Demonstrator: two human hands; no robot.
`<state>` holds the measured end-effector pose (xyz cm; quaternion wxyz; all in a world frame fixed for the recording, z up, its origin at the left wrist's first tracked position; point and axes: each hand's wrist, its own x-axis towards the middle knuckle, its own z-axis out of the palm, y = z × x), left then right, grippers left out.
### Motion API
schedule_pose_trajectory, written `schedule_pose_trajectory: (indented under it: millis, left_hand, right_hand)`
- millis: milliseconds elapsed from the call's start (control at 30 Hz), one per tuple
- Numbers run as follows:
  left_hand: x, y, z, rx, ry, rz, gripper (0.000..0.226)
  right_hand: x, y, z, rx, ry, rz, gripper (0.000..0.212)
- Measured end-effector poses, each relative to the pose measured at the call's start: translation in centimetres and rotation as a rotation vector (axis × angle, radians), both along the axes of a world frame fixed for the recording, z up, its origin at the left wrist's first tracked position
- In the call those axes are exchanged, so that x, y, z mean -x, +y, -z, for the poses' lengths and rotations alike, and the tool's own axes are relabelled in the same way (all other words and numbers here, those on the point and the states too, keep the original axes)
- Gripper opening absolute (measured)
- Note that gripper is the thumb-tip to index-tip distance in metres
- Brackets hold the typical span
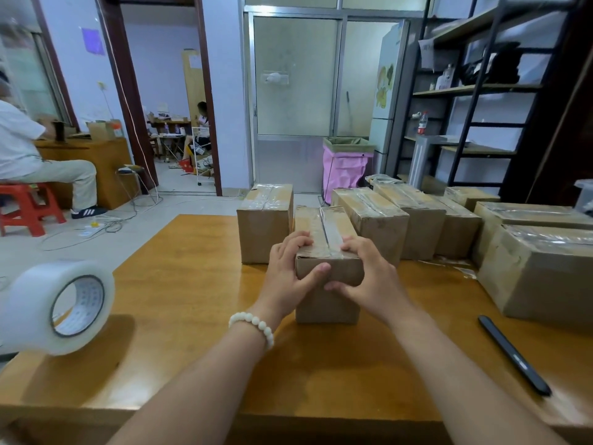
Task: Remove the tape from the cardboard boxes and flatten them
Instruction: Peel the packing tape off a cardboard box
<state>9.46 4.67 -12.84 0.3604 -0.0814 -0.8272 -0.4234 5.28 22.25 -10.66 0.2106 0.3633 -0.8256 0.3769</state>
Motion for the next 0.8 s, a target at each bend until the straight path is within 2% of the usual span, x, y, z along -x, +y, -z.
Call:
schedule_pose_trajectory:
  millis: [167, 300, 533, 700, 800]
  left_hand:
    - [0.8, 0.1, 1.4, -0.016, 0.104, -0.003, 0.058]
    - [1.4, -0.2, 2.1, -0.046, 0.159, 0.024, 0.052]
    - [1.7, -0.6, 2.3, -0.145, 0.123, 0.115, 0.049]
    - [1.7, -0.5, 2.3, -0.164, 0.100, 0.117, 0.048]
    - [1.6, -0.5, 2.3, -0.201, 0.106, 0.129, 0.045]
  right_hand:
    - [1.0, -0.6, 1.3, 0.116, 0.185, -0.045, 0.067]
    - [2.1, -1.1, 2.6, 0.205, 0.293, -0.063, 0.061]
    - [2.3, -1.4, 2.9, 0.229, 0.310, -0.035, 0.051]
    - [1.6, -2.1, 3.1, 0.186, 0.330, 0.040, 0.076]
    - [1.3, -2.6, 3.0, 0.228, 0.340, 0.106, 0.065]
